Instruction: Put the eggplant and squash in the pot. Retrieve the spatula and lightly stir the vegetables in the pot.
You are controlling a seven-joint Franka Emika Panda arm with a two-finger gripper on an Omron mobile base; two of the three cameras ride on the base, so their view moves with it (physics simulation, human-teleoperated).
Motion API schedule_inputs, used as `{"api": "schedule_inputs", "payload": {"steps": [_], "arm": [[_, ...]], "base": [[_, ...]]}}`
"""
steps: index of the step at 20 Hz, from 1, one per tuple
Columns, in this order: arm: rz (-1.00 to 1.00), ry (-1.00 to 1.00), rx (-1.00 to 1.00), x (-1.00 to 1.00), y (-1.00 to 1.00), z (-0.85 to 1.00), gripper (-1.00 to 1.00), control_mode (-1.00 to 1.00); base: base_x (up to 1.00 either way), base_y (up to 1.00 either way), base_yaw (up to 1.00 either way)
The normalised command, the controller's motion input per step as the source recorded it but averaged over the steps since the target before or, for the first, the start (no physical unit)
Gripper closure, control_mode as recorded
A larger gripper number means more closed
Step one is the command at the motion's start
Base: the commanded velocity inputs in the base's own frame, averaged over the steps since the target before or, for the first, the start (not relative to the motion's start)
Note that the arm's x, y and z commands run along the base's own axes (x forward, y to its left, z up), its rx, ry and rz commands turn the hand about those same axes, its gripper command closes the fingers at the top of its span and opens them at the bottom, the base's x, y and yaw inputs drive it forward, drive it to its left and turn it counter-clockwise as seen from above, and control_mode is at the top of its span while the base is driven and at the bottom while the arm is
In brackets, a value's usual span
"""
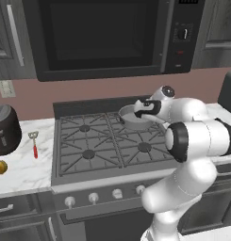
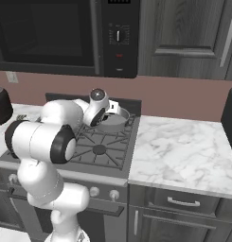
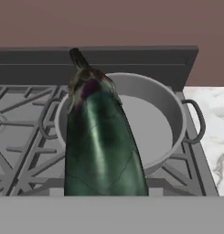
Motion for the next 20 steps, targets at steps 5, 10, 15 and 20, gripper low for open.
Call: {"api": "schedule_inputs", "payload": {"steps": [5,10,15,20], "arm": [[0.00,0.00,0.00,0.00,-0.06,-0.21,1.00,-1.00],[0.00,0.00,0.00,0.00,0.00,-0.43,1.00,-1.00],[0.00,0.00,0.00,0.03,0.00,-0.14,1.00,-1.00],[0.00,0.00,0.00,0.07,0.00,0.03,1.00,-1.00]], "base": [[0.00,0.00,0.00],[0.00,0.00,0.00],[0.00,0.00,0.00],[0.00,0.00,0.00]]}}
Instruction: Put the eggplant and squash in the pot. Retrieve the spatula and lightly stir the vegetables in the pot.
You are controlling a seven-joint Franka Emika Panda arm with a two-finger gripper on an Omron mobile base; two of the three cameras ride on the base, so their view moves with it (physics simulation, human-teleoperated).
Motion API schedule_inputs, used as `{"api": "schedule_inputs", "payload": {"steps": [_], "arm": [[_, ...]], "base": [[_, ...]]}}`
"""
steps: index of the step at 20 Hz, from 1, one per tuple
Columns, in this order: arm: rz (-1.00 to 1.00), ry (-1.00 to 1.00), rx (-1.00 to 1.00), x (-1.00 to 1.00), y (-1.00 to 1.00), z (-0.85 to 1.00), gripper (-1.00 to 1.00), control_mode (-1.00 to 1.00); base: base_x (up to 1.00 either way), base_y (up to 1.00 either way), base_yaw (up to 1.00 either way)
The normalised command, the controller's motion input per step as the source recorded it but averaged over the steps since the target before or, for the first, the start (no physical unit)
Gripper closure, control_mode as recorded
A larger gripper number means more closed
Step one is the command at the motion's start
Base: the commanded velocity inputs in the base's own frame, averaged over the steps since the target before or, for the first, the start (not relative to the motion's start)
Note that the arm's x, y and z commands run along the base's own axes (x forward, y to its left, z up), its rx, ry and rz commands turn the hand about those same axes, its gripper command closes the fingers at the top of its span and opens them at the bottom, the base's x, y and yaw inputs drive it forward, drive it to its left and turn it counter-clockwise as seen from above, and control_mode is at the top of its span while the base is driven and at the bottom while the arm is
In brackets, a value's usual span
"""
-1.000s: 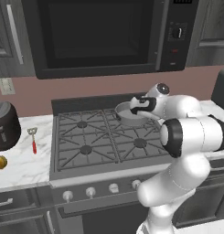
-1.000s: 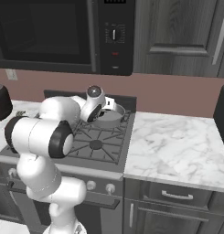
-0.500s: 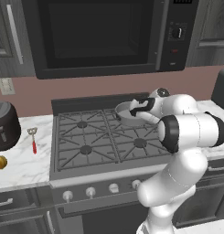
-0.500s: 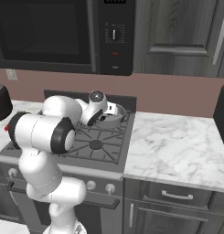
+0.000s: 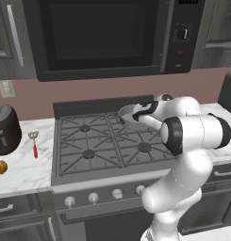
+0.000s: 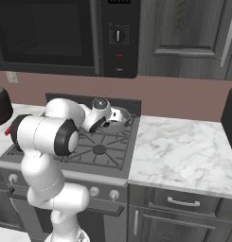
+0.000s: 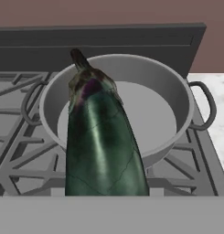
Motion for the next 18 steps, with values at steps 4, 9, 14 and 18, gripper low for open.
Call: {"api": "schedule_inputs", "payload": {"steps": [4,9,14,18], "arm": [[0.00,0.07,0.00,0.27,0.00,0.32,1.00,-1.00],[0.00,0.10,0.00,0.29,0.00,0.42,1.00,-1.00],[0.00,0.00,0.00,0.50,0.00,0.00,1.00,-1.00],[0.00,0.00,0.00,0.45,0.00,-0.13,1.00,-1.00]], "base": [[0.00,0.00,0.00],[0.00,0.00,0.00],[0.00,0.00,0.00],[0.00,0.00,0.00]]}}
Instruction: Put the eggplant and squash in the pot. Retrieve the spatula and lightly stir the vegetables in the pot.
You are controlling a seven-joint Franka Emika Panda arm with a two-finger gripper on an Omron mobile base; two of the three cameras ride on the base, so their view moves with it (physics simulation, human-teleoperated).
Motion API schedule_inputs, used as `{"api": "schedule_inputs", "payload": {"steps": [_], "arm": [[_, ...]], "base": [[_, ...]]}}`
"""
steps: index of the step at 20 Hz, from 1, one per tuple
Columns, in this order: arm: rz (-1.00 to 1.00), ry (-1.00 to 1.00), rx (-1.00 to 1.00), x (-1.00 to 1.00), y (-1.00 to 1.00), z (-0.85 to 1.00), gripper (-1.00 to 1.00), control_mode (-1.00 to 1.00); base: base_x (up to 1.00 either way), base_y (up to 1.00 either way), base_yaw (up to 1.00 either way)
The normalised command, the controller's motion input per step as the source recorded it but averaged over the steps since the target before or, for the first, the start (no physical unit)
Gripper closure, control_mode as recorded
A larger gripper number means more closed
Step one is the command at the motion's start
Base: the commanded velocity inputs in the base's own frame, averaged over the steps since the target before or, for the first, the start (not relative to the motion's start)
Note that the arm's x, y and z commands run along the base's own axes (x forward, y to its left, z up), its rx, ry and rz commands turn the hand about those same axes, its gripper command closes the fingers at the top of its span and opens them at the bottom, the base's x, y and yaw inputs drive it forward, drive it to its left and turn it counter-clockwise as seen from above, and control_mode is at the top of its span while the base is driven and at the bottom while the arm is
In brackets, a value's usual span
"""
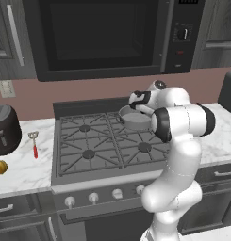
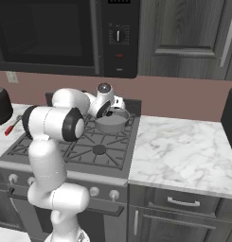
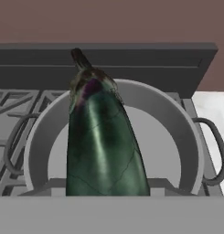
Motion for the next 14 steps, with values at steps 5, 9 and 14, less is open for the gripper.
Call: {"api": "schedule_inputs", "payload": {"steps": [5,9,14], "arm": [[0.00,0.00,0.00,0.09,0.00,-0.45,1.00,-1.00],[0.00,0.00,0.00,0.18,0.00,-0.22,1.00,-1.00],[0.00,0.00,0.00,0.21,0.00,-0.08,1.00,-1.00]], "base": [[0.00,0.00,0.00],[0.00,0.00,0.00],[0.00,0.00,0.00]]}}
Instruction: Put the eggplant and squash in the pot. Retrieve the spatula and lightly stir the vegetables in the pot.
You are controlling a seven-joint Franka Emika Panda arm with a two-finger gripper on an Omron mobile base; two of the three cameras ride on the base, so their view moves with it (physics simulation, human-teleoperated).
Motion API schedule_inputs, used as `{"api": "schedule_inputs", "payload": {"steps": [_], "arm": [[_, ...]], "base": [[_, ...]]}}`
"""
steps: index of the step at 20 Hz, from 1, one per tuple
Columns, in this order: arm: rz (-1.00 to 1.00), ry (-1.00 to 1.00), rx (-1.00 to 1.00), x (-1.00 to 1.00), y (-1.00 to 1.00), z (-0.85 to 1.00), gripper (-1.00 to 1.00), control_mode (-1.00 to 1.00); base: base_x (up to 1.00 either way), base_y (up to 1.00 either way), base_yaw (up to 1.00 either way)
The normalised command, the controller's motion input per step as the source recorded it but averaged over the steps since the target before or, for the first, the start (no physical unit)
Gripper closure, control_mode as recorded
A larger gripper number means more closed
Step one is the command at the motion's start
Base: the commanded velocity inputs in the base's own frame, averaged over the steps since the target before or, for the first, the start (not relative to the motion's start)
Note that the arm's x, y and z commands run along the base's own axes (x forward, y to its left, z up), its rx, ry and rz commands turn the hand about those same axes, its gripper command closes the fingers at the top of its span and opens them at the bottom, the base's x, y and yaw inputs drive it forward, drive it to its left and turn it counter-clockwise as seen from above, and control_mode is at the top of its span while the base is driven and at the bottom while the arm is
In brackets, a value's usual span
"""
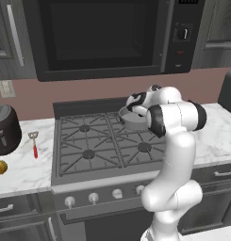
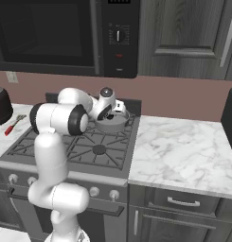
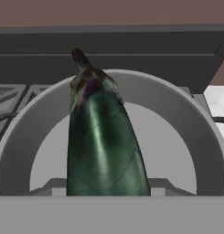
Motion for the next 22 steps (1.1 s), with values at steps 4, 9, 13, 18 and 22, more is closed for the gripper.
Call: {"api": "schedule_inputs", "payload": {"steps": [4,9,13,18,22], "arm": [[0.00,0.00,0.00,0.19,0.00,-0.38,1.00,-1.00],[0.00,0.00,0.00,0.05,0.00,-0.07,1.00,-1.00],[0.00,0.00,0.00,0.00,0.00,0.00,-1.00,-1.00],[0.00,0.00,0.00,0.00,0.00,0.00,-1.00,-1.00],[0.00,0.00,0.00,0.00,0.00,0.00,-1.00,-1.00]], "base": [[0.00,0.00,0.00],[0.00,0.00,0.00],[0.00,0.00,0.00],[0.00,0.00,0.00],[0.00,0.00,0.00]]}}
